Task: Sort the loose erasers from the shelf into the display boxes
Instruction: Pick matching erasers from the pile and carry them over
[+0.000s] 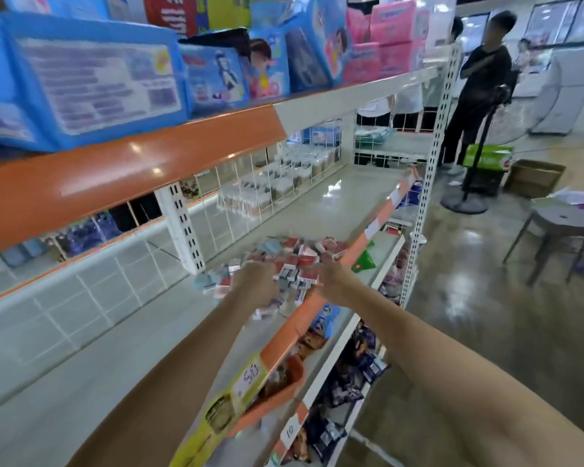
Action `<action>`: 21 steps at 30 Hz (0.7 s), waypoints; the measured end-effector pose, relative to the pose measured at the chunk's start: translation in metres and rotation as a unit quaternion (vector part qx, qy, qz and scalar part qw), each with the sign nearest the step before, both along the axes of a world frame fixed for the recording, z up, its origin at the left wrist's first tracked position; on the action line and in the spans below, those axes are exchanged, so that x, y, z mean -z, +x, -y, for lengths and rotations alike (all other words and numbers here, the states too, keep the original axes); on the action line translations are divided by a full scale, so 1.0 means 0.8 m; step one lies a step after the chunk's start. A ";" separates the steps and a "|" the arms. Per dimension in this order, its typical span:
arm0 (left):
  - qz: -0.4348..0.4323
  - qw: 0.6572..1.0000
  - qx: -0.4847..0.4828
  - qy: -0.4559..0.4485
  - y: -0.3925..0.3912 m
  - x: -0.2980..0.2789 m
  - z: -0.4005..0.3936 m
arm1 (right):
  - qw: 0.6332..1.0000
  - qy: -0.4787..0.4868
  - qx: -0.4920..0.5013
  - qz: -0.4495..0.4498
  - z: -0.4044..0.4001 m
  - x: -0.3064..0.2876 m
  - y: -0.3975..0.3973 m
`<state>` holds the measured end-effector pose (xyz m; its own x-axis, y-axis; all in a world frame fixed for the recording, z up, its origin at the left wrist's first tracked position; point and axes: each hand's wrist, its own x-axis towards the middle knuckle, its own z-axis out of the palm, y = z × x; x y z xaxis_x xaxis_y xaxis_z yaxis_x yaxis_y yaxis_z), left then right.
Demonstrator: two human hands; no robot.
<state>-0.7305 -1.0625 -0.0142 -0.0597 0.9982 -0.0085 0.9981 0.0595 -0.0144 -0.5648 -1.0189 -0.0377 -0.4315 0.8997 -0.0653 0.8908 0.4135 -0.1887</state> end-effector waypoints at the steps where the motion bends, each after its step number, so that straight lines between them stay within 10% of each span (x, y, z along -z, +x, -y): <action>1: 0.011 1.000 -0.006 0.007 -0.003 0.004 -0.015 | 1.000 0.006 -0.004 -0.011 -0.017 -0.002 -0.004; 21: 0.103 0.976 -0.187 0.053 0.016 0.058 -0.089 | 0.989 0.046 -0.126 -0.062 -0.143 0.030 -0.005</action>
